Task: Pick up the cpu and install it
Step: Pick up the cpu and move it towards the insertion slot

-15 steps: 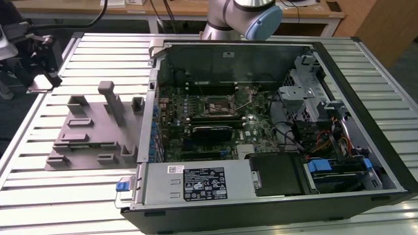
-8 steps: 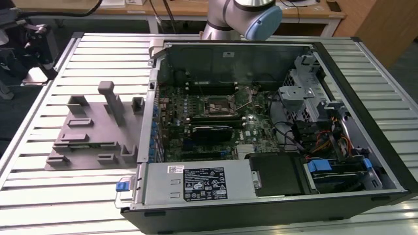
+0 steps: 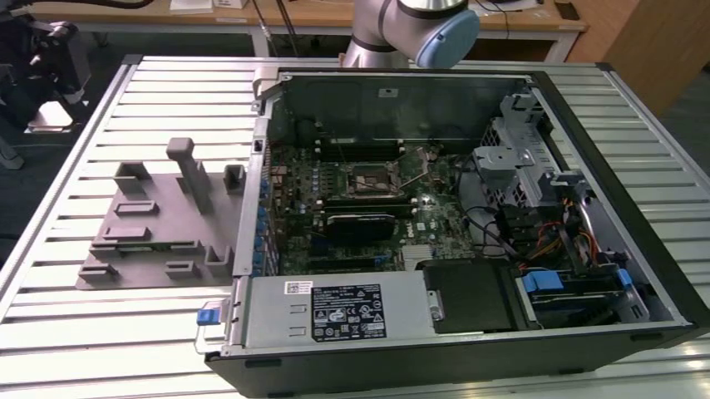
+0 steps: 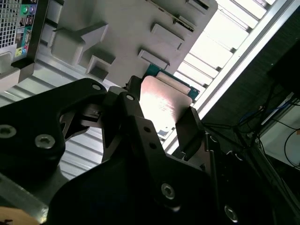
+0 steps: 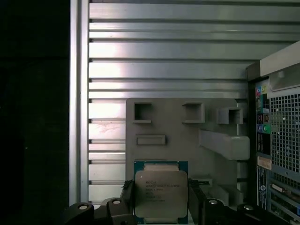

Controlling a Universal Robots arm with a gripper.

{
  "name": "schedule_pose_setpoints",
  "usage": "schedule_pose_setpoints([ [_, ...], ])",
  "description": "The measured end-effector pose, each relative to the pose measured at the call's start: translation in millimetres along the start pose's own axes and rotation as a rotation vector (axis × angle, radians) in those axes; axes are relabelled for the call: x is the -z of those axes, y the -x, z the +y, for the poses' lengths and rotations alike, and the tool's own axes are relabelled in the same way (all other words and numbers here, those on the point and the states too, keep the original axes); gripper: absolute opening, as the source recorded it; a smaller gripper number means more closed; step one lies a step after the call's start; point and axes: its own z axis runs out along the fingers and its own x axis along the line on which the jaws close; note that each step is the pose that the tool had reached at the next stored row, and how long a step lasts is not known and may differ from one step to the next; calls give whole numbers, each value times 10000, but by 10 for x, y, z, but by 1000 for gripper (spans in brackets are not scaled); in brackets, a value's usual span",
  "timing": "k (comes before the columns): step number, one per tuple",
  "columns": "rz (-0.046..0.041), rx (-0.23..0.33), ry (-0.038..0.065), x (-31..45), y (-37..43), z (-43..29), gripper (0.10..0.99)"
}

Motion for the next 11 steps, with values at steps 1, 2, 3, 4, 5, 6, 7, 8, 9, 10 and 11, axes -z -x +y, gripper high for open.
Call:
schedule_pose_setpoints([
  [1,-1,0,1,0,0,0,541],
  [2,1,0,0,2,0,0,541],
  [3,2,0,-1,3,0,0,541],
  [4,3,-1,-1,4,2,1,541],
  [5,5,0,-2,5,10,1,541],
  [6,3,0,-2,3,22,1,541],
  [7,2,-1,-1,2,39,1,541],
  [8,3,0,-1,2,62,2,541],
  [9,3,0,-1,1,81,2,541],
  [10,2,0,0,0,99,2,541],
  [11,3,0,-1,0,120,2,541],
])
